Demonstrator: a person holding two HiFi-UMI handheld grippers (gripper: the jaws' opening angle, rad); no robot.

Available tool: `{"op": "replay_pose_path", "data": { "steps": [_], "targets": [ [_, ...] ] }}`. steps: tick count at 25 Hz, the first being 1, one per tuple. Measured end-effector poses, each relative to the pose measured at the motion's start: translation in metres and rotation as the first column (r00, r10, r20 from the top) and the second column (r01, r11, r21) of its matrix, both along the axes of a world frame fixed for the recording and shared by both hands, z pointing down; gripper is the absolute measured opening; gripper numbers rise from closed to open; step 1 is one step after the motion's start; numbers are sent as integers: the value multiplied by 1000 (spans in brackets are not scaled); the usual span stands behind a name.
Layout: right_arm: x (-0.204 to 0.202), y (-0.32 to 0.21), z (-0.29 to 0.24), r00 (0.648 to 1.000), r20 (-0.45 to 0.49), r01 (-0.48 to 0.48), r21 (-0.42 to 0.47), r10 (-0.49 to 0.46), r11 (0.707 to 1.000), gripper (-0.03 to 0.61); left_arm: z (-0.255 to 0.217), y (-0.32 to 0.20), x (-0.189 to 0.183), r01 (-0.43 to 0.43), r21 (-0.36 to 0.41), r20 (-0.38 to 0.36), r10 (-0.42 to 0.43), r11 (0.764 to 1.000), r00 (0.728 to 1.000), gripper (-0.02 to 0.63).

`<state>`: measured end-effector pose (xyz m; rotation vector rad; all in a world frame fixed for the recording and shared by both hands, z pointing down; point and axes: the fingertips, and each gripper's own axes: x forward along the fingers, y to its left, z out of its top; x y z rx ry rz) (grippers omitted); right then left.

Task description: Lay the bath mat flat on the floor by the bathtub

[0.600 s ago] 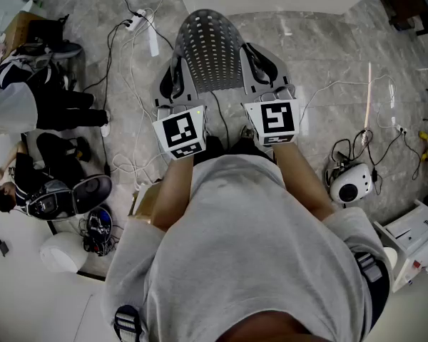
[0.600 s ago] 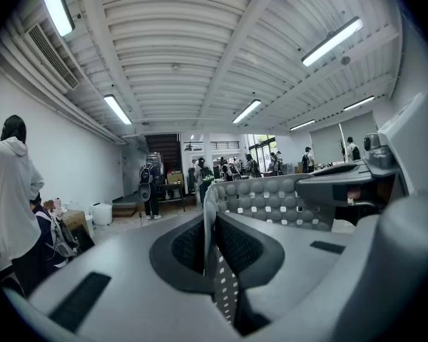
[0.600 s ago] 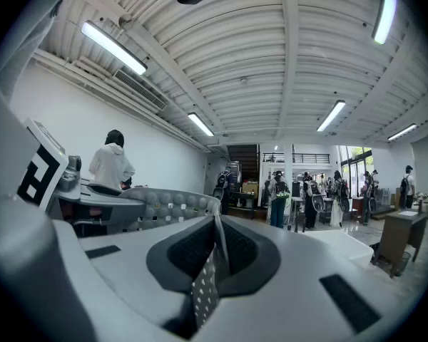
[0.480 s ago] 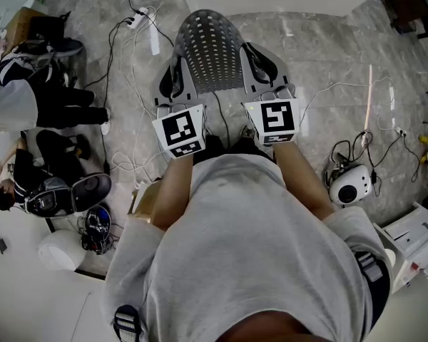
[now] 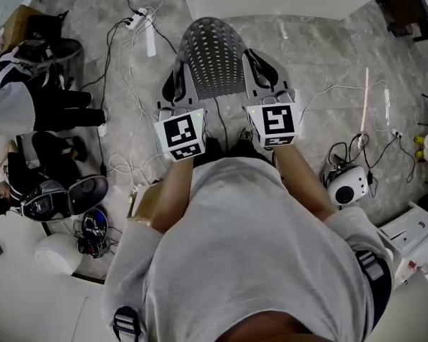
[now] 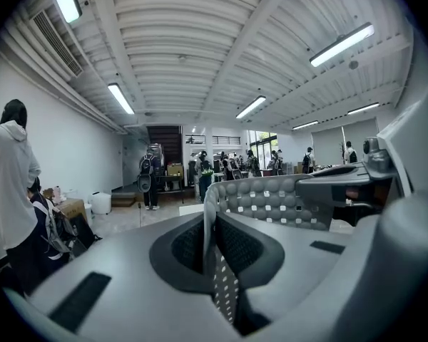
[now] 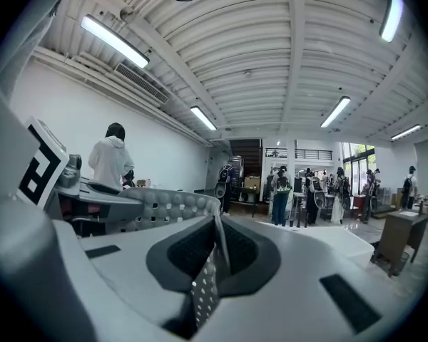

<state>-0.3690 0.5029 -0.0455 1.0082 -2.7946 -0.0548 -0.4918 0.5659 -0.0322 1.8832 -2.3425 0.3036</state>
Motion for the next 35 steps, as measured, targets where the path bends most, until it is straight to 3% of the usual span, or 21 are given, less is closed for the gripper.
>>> {"op": "replay_pose_path", "data": {
  "steps": [11, 21, 35],
  "targets": [
    [-29, 5, 11, 998, -37, -44, -12, 43, 999, 23, 16, -6, -31, -40, -1, -50, 40, 999, 998, 23],
    [-57, 13, 13, 987, -32, -158, -6, 158, 987, 23, 15, -11, -64, -165, 7, -58, 165, 986, 985, 23],
    [10, -6, 24, 943, -44, -331, -21, 330, 944, 23, 26, -46, -4, -321, -5, -78, 320, 947, 944, 23]
  ]
}}
